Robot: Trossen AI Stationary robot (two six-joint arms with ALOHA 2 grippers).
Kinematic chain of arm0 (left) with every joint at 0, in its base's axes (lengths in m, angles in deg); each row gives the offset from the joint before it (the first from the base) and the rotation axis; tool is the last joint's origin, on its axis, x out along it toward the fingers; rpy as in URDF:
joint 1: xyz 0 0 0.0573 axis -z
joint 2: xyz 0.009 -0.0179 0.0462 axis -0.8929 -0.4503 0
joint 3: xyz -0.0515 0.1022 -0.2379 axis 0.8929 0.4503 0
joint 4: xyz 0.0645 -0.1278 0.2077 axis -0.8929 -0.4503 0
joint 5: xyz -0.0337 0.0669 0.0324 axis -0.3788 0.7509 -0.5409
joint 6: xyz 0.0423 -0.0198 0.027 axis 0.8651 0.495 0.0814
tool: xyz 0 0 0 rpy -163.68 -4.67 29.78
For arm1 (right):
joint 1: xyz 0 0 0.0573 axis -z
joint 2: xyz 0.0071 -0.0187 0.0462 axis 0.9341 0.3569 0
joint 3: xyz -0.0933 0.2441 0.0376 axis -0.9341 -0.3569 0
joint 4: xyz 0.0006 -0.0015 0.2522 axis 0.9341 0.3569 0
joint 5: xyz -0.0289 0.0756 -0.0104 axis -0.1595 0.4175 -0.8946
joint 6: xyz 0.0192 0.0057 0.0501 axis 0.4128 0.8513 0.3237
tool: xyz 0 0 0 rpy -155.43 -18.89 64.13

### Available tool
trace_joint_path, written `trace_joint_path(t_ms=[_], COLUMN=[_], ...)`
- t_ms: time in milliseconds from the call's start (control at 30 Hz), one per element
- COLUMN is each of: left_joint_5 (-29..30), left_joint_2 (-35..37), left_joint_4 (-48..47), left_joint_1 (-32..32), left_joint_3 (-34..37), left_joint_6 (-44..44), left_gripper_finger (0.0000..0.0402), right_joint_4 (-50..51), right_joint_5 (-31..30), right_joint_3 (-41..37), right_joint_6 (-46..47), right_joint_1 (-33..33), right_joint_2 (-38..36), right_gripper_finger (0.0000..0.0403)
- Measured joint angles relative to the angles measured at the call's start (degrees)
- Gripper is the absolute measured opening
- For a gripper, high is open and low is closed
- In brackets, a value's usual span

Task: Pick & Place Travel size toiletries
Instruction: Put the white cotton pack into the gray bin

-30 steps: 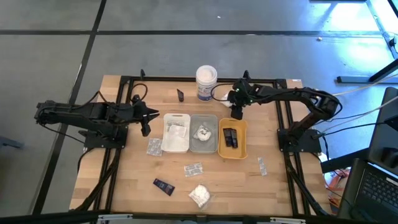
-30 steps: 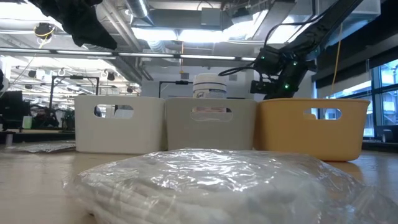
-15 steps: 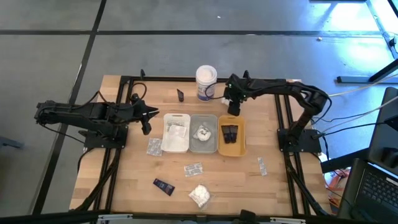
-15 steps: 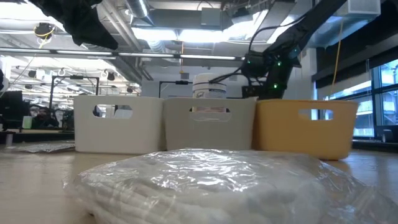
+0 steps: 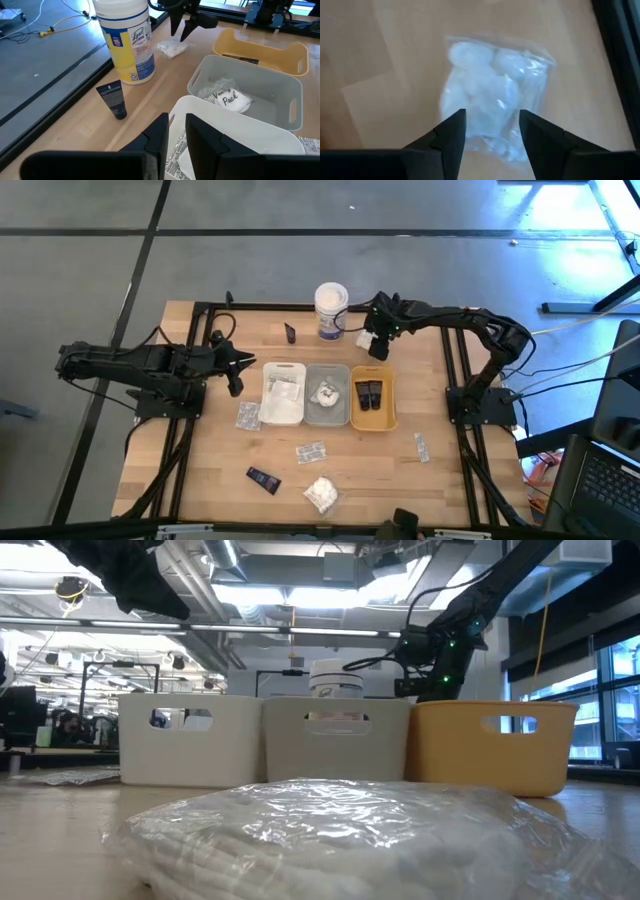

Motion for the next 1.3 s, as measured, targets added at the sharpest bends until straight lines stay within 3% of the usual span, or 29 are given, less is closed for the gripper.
trace_joint_path(t_ms=[200, 500, 833, 1067, 1300], left_joint_5=[0.02, 0.00, -0.22, -0.26, -0.31], left_joint_2=[0.00, 0.00, 0.00, 0.00, 0.00], left_joint_4=[-0.01, -0.01, -0.01, -0.01, -0.01], left_joint_1=[0.01, 0.01, 0.01, 0.00, 0.01], left_joint_3=[0.00, 0.00, 0.00, 0.00, 0.00], left_joint_6=[0.01, 0.01, 0.01, 0.01, 0.01], left_gripper_finger=[0.0061, 0.0061, 0.0061, 0.0061, 0.0061], right_joint_4=[0.02, -0.42, 0.17, 3.49, 6.23], right_joint_5=[3.60, 4.30, 2.00, 0.19, 3.72], right_joint_3=[-0.70, -1.05, -1.09, -1.47, -1.53], right_joint_6=[0.01, -0.15, -0.61, -0.21, 0.56], right_joint_1=[1.75, 1.69, 1.69, 1.67, 1.65], right_joint_2=[1.63, 5.01, 5.14, 2.56, -4.76], right_gripper_finger=[0.0180, 0.0141, 0.0012, 0.0005, 0.0002])
